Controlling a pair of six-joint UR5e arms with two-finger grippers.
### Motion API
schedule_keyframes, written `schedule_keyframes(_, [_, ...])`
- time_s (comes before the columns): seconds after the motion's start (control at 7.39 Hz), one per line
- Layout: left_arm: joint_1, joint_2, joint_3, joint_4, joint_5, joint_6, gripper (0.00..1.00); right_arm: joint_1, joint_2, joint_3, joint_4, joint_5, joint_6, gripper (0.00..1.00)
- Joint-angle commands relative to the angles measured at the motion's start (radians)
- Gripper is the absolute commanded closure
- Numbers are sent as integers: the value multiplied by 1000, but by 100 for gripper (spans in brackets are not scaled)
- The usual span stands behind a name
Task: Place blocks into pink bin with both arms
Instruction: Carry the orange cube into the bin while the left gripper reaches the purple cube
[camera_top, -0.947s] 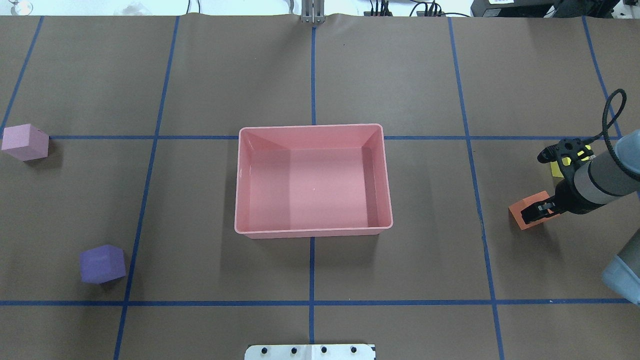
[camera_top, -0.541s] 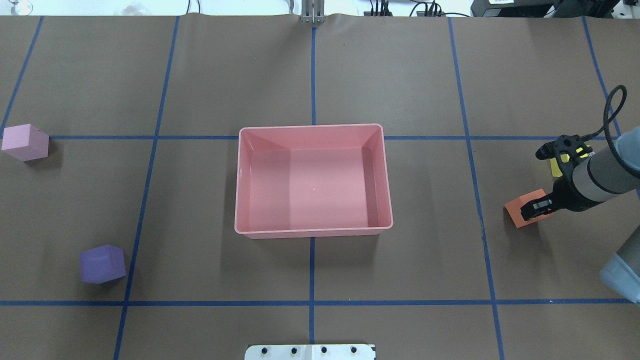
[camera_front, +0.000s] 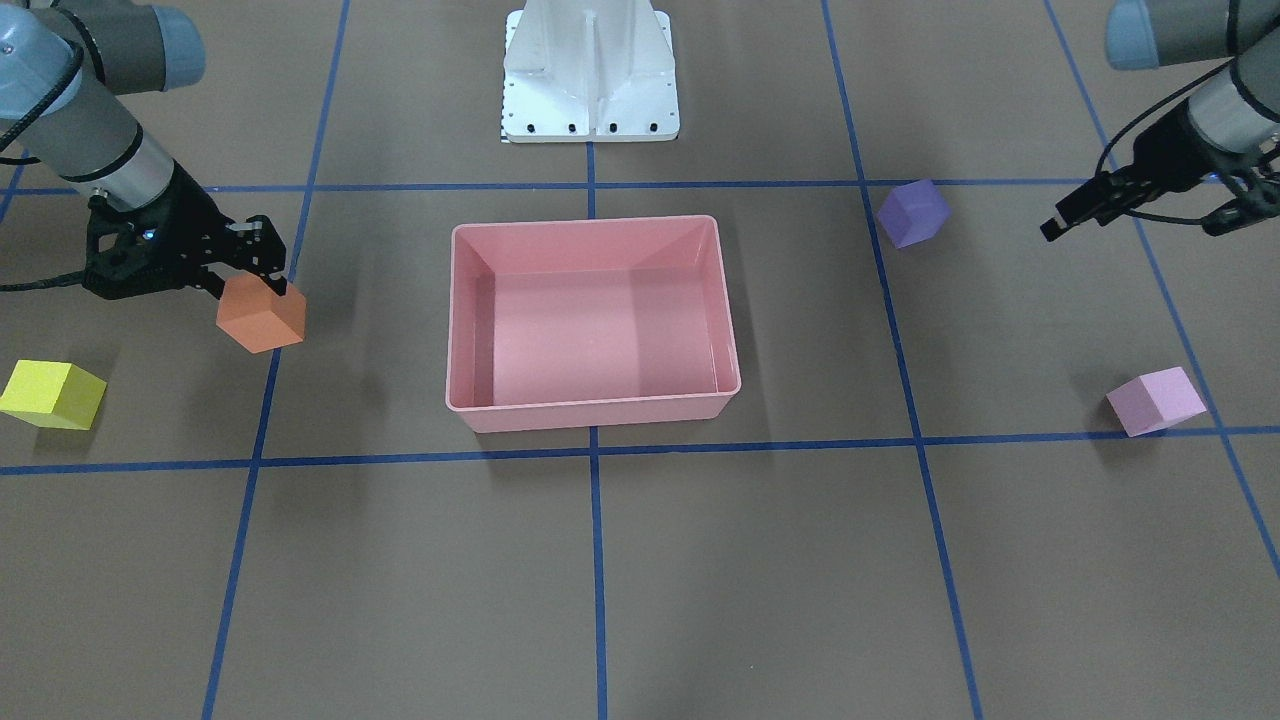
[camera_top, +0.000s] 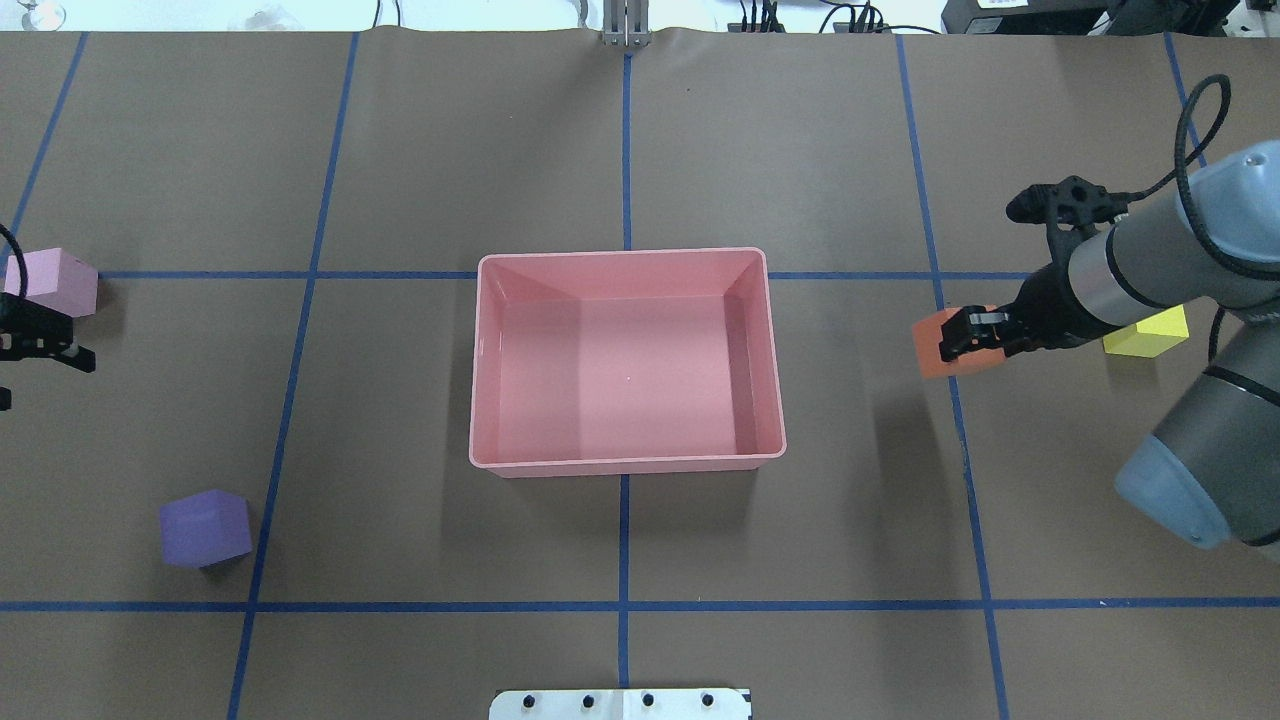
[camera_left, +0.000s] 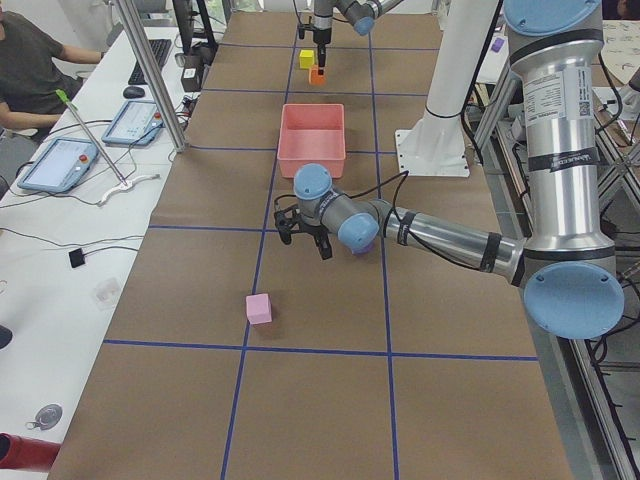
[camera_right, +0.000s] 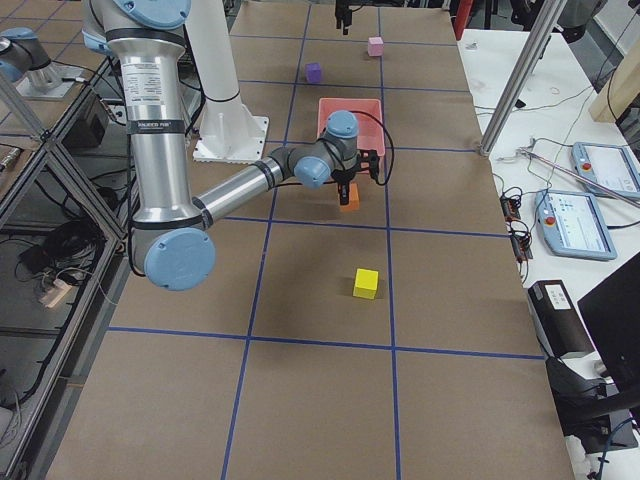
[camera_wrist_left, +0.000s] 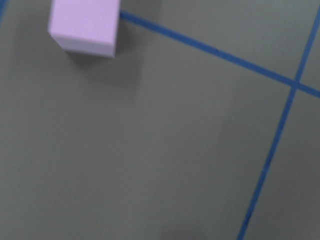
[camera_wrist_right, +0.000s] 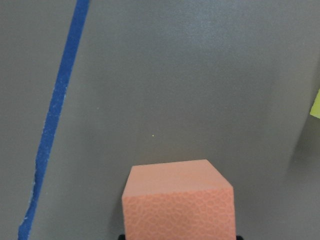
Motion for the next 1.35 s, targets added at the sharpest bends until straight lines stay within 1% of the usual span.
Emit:
schedule_keyframes(0.0, [198, -44, -14, -2, 105, -170, 0, -52, 314, -30, -241, -10, 188, 100])
schedule_keyframes(0.14, [264, -47, -8, -4, 113, -220, 0, -106, 399, -88, -240, -43, 284, 100])
schedule_keyframes(0.27, [325, -68, -2, -2, 151, -260, 0, -161, 459, -131, -240, -101, 328, 100])
schedule_keyframes(0.41, [355, -70, 20, -2, 177, -260, 0, -190, 503, -174, -239, -120, 359, 100])
schedule_keyframes(0.54, [355, -63, 18, -2, 176, -260, 0, -218, 510, -188, -239, -140, 366, 100])
schedule_keyframes(0.81, [350, -52, 5, 1, 165, -261, 0, -284, 507, -205, -237, -212, 386, 100])
schedule_keyframes(0.95, [347, -50, -12, 7, 164, -260, 0, -292, 505, -218, -236, -222, 387, 100])
schedule_keyframes(1.08, [344, -49, -12, 7, 164, -260, 0, -301, 501, -231, -215, -225, 387, 100])
schedule_keyframes(1.22, [346, -30, -12, 7, 165, -260, 0, -310, 499, -274, -151, -228, 391, 100])
